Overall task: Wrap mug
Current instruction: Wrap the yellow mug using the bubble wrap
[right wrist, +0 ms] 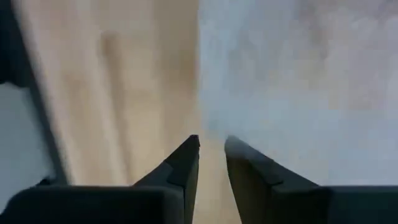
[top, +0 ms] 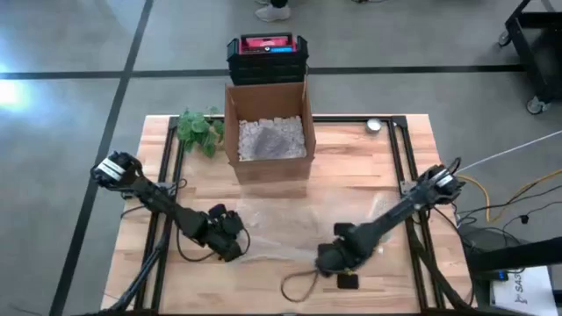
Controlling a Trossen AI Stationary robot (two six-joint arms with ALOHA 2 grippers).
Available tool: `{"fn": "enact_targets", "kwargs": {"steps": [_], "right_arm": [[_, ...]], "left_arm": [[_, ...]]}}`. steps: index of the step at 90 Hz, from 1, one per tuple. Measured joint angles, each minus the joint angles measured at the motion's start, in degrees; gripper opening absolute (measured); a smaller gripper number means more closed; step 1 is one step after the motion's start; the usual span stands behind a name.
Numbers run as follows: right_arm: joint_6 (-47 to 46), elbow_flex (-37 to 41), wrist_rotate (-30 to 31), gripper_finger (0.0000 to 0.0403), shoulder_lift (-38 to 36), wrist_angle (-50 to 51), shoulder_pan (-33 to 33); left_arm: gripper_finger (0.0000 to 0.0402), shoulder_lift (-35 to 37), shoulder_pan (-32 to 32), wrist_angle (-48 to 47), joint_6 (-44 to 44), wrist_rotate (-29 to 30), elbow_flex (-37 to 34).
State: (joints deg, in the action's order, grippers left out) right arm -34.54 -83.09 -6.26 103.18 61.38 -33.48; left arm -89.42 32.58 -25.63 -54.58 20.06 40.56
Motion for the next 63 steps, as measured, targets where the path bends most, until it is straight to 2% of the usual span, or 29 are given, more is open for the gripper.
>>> {"fn": "enact_targets", "kwargs": {"steps": [7,16,26,32,40,51,57,63], "right_arm": [[-0.73,-0.02,4.20,0.0052,-2.37,-1.03,-0.03],[-1.89,-0.02,16.25,0.0046,-4.04,-3.35,-0.13],[0.28,-0.02,32.69,0.0040,-4.06,-4.61,0.50],[3.54,-0.02,37.18,0.0037,-3.39,-6.82,2.55],[6.78,-0.02,34.25,0.0032,-1.14,-10.27,7.09],[10.99,-0.02,21.99,0.0025,3.18,-11.34,13.68],[13.23,-0.02,15.26,0.0023,5.88,-10.48,16.36],[14.76,0.03,11.72,0.0023,8.33,-8.94,17.93]], "left_arm": [[0.0000,2.72,0.00,-5.17,-1.49,-1.24,0.09],[0.0000,7.48,0.42,-10.21,-4.19,0.00,1.58],[0.0000,12.50,0.66,-8.41,-3.54,3.46,1.70],[0.0000,14.47,0.66,-4.64,-1.03,5.86,1.56],[0.0000,15.27,0.47,4.17,4.45,9.10,0.85],[0.0000,12.05,-1.56,16.48,11.14,9.39,-1.56],[0.0000,8.93,-2.74,19.94,12.30,8.83,-2.57],[0.0000,5.06,-3.92,20.51,13.33,7.74,-3.22]]}}
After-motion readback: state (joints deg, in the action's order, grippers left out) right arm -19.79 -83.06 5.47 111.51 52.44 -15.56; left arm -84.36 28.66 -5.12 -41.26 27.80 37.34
